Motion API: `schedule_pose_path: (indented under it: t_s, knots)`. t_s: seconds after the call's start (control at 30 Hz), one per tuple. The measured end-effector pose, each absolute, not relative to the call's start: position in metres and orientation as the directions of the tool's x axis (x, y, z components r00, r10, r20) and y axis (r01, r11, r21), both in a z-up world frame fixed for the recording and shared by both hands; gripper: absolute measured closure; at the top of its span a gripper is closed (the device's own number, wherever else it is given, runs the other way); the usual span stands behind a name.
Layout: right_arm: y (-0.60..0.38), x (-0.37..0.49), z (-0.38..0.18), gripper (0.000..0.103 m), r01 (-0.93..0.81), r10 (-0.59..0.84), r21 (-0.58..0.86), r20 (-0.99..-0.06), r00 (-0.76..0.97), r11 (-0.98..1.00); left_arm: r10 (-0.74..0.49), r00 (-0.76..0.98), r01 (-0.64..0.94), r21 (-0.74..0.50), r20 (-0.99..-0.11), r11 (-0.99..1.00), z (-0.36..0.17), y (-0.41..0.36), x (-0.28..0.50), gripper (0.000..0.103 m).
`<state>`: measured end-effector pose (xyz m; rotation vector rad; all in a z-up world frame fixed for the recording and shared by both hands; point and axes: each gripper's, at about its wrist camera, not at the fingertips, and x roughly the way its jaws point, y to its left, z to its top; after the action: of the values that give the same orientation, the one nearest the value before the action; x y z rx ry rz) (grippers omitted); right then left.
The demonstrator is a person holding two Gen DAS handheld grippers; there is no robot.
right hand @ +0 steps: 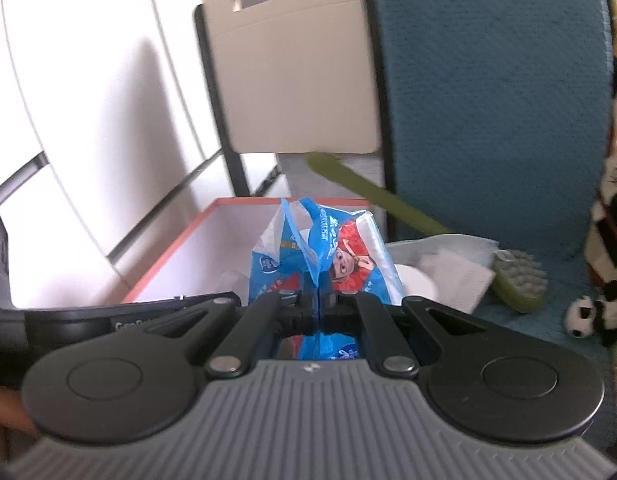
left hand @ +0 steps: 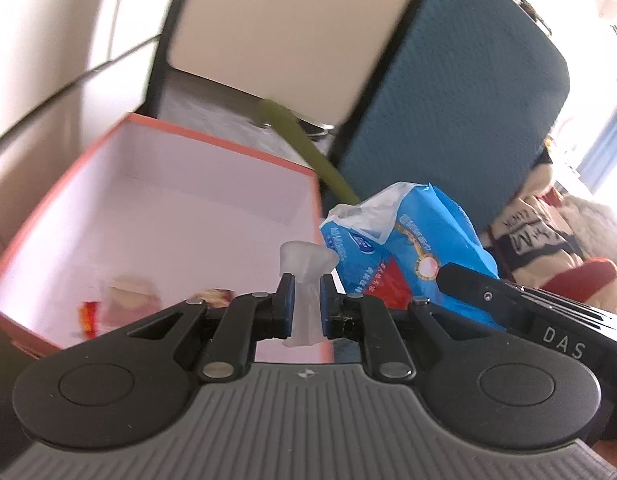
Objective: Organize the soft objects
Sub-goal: 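Carry the tissue pack and clear piece over the pink box with both tools, then open both tools to drop the clear piece and tissue pack into the box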
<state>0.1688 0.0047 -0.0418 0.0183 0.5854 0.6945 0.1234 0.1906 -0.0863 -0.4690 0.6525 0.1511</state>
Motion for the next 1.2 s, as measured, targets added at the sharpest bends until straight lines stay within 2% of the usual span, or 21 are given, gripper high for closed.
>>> schedule_pose_path:
  t_s: [0.27, 0.5, 0.8, 1.07, 1.1, 1.13, 1.17, 1.2]
  knots:
    - [0.06, 0.167, -0.057, 0.099, -0.641, 0.629, 0.203, -0.544, 0.555, 0.741, 0.073, 0.762, -0.374, -0.345, -0.643, 0.861, -0.098, 0.246, 0.106, 0.088]
    - [0.1, 0.183, -0.081, 0.099, -0.653, 0.607, 0.182, -0.606, 0.514, 0.735, 0.096, 0.72, -0.429, -0.332, -0.687, 0.84, -0.121, 0.288, 0.112, 0.088]
    - [0.137, 0.212, -0.116, 0.098, -0.628, 0.558, 0.185, -0.683, 0.471, 0.756, 0.064, 0.677, -0.441, -0.334, -0.733, 0.833, -0.153, 0.32, 0.135, 0.088]
    - [0.148, 0.224, -0.13, 0.096, -0.599, 0.534, 0.201, -0.717, 0.449, 0.775, 0.037, 0.655, -0.451, -0.351, -0.755, 0.821, -0.169, 0.336, 0.138, 0.086]
    - [0.148, 0.226, -0.131, 0.095, -0.602, 0.546, 0.221, -0.718, 0.432, 0.768, 0.038, 0.647, -0.454, -0.345, -0.761, 0.821, -0.17, 0.337, 0.139, 0.085]
    - [0.146, 0.227, -0.131, 0.093, -0.603, 0.559, 0.245, -0.719, 0.413, 0.76, 0.048, 0.643, -0.459, -0.334, -0.765, 0.824, -0.17, 0.339, 0.138, 0.078]
    - [0.145, 0.227, -0.131, 0.088, -0.599, 0.562, 0.253, -0.719, 0.409, 0.76, 0.061, 0.643, -0.464, -0.324, -0.764, 0.824, -0.168, 0.34, 0.137, 0.066]
    - [0.143, 0.226, -0.129, 0.075, -0.597, 0.562, 0.253, -0.716, 0.414, 0.761, 0.068, 0.649, -0.465, -0.325, -0.758, 0.824, -0.165, 0.341, 0.137, 0.06]
